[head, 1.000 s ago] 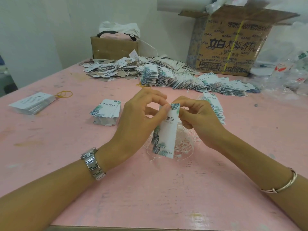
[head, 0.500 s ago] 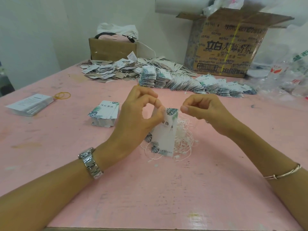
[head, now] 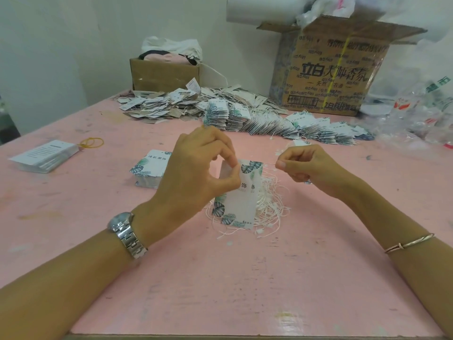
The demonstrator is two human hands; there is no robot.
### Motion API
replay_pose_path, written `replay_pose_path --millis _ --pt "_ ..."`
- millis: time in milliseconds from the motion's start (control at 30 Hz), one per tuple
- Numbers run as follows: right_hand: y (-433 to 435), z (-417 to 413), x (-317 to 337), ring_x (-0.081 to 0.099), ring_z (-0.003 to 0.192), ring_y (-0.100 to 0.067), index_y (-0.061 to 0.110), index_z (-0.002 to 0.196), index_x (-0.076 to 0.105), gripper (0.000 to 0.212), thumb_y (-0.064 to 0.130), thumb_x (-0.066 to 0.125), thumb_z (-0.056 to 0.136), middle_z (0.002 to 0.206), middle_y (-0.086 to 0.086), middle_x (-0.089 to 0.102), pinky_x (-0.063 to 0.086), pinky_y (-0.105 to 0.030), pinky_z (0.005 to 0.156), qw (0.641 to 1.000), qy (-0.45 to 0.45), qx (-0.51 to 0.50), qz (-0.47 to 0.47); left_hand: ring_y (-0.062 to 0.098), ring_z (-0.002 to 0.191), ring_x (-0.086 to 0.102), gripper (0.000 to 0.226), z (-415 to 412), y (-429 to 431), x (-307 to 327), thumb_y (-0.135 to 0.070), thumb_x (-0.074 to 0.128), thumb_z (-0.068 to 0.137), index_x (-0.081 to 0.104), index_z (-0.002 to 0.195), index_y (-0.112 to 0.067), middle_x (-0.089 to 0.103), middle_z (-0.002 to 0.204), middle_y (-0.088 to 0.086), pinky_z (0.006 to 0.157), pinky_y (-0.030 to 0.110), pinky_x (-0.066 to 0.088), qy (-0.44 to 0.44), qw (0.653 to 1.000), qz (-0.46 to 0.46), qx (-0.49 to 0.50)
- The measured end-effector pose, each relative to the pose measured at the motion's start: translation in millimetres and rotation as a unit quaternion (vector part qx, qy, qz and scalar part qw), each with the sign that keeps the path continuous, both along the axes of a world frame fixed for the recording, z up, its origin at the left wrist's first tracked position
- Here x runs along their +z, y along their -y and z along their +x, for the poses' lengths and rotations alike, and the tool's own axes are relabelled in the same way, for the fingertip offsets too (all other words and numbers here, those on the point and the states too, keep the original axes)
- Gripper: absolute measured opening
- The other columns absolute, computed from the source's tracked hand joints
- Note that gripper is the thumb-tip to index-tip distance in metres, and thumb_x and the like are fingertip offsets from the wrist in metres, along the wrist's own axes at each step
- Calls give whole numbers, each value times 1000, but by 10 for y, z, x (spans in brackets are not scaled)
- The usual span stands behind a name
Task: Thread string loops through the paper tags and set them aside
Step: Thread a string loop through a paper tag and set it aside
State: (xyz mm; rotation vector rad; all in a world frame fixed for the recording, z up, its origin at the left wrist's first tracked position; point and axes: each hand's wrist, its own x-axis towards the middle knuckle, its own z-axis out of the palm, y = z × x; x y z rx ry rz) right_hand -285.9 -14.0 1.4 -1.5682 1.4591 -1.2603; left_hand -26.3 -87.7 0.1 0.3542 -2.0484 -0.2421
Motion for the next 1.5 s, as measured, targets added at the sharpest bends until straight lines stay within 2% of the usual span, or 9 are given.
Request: replay_pose_path --millis 267,400,567,767,833,967,1100,1333,1500 --pt "80 -80 -64 44 54 -10 16 77 77 8 22 77 72 60 2 55 39 -18 49 998 58 -34 -14 13 74 57 14 13 11 -23 -7 77 76 64 77 -12 69 87 -7 79 30 43 -48 995 75 -41" --pt "83 -84 -88 41 52 -12 14 79 77 24 34 81 66 60 -1 53 36 -19 47 997 43 -60 -1 13 75 56 14 11 32 -23 -3 76 76 63 77 -8 67 84 -2 75 11 35 -43 997 53 -38" --pt "74 -95 -86 42 58 -12 13 87 79 29 38 75 74 65 -1 52 30 -24 54 996 32 -86 -1 7 79 64 12 3 23 -55 -5 73 79 63 81 -12 71 85 -11 72 7 36 -49 989 120 -67" --pt "65 -3 -34 46 69 -13 3 93 72 20 19 64 84 80 -5 60 46 -17 63 995 98 -15 3 18 68 63 18 -12 20 -59 -13 67 86 56 80 -27 73 84 -17 57 26 42 -66 979 182 -70" --pt "57 52 1 49 71 -12 3 97 74 20 15 62 85 83 -7 58 47 -18 65 993 112 20 12 19 69 62 17 -21 25 -63 -16 66 87 56 81 -28 73 83 -17 61 32 42 -65 976 194 -70" --pt "19 157 81 58 73 -12 7 96 78 24 4 60 81 83 -7 65 50 -18 68 988 134 74 27 2 78 64 10 -43 44 -75 -20 66 92 60 87 -27 73 82 -14 70 19 44 -59 965 240 -87" --pt "-14 241 128 65 72 -12 5 97 77 33 -10 50 86 83 -8 72 53 -17 69 986 139 87 27 18 85 68 14 -71 54 -106 -30 70 86 68 93 -18 75 86 -4 83 36 55 -63 939 309 -134" --pt "-39 354 153 73 93 -26 5 120 63 40 3 65 80 104 -17 74 59 -24 74 989 136 53 27 21 92 71 25 -97 69 -149 -28 72 81 70 104 -19 77 91 -1 89 31 56 -55 922 345 -169" --pt "-67 431 195 75 84 -26 10 95 70 31 25 79 69 94 -14 76 58 -22 59 995 100 12 -2 19 86 72 21 -117 37 -164 -35 75 75 73 92 -24 77 87 -2 84 35 56 -56 918 355 -166"
